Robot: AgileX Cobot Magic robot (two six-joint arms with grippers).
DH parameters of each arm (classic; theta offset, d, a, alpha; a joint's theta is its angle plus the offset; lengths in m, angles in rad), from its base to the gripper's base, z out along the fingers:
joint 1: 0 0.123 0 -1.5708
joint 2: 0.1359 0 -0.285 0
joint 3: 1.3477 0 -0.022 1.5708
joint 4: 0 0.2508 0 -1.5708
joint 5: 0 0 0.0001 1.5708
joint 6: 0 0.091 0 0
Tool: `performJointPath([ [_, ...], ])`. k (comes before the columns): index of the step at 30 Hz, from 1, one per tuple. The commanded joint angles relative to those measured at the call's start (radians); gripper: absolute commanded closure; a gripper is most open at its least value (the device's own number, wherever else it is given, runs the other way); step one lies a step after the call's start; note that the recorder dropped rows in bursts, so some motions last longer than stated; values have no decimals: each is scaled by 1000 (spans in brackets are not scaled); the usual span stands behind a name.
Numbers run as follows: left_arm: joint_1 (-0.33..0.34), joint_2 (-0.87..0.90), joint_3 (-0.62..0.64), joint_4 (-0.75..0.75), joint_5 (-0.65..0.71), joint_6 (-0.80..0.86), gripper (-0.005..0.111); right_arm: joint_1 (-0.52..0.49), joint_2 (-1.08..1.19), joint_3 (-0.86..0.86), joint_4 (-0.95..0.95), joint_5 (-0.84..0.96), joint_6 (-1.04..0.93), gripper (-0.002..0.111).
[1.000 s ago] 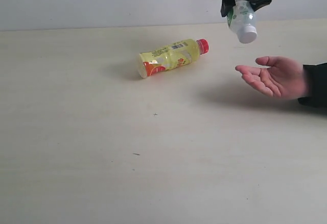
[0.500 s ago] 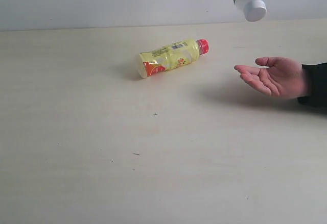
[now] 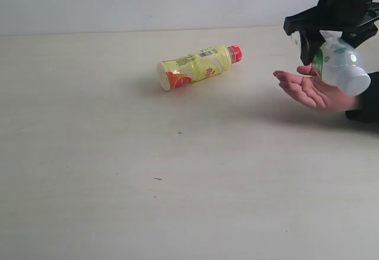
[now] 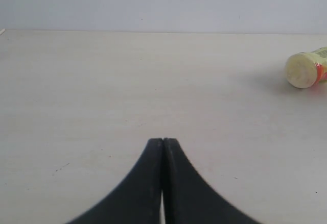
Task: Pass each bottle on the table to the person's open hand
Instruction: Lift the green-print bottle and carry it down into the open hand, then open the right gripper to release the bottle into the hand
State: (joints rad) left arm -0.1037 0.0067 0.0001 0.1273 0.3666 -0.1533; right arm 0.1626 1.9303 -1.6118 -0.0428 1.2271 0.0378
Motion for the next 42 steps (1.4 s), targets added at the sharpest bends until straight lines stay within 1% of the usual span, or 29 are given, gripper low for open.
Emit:
performJointPath([
  [1,4,-7,0,-7,-8,-4,107,0,-8,54,-25,-6,16,108],
  [6,4,-7,0,-7,-8,-4,107,0,-1,53,-23,-30,16,108],
  [16,4,-7,0,-7,-8,-4,107,0,92,53,-23,-79,16,108],
  [21,4,-7,0,-7,-8,-4,107,0,94,53,-46,-96,15,108],
  [36,4,-7,0,-7,-8,-4,107,0,94,53,-56,-222,17,108],
  [39,4,-7,0,-7,-8,-4,107,0,94,53,-56,-224,18,104],
  [42,4,-7,0,-7,-8,-4,107,0,94,53,-56,-224,18,95],
])
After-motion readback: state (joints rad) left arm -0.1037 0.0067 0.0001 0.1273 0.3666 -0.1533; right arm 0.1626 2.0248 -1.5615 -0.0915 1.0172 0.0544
